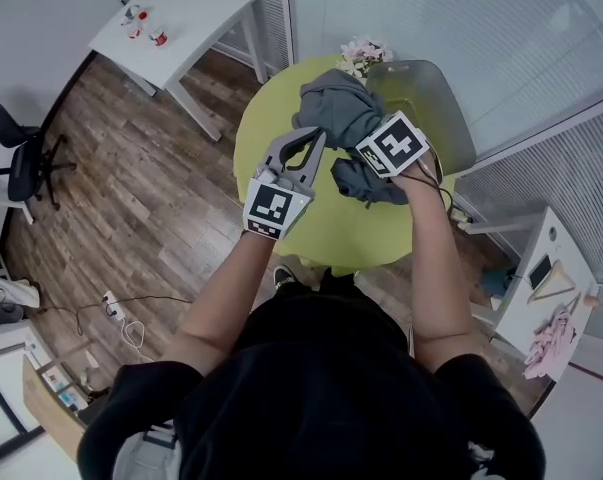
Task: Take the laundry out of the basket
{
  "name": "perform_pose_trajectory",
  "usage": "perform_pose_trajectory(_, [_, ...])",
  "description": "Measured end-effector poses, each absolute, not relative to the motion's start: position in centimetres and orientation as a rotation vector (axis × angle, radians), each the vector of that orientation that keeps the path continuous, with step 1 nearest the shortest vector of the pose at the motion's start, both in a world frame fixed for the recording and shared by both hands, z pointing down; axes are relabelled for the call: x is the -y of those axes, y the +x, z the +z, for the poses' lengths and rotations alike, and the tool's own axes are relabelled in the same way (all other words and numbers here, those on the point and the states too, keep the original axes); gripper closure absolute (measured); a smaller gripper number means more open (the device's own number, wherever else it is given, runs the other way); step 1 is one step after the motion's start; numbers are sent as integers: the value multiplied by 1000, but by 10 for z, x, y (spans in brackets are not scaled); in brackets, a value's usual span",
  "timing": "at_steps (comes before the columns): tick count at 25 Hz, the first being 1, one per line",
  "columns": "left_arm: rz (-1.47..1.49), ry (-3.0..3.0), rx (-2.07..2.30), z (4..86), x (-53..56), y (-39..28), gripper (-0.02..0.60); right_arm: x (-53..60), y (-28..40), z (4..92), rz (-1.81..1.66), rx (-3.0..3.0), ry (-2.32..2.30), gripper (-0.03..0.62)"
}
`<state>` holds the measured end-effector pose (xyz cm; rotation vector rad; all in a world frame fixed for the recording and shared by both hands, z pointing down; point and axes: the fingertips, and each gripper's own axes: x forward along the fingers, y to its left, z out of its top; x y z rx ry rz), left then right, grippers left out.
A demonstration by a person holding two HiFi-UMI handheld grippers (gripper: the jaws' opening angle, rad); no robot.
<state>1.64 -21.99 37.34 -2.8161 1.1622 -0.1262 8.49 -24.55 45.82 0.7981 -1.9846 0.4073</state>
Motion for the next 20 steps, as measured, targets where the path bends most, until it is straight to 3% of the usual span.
perform_pose_trajectory(10, [-197,-2872,-1244,427,190,-58,574,202,12,528,533,1986,741,275])
perform_pose_trajectory(20, [-305,-2980,-1249,507,166,-78,574,164,-7,625,623,1921,734,273])
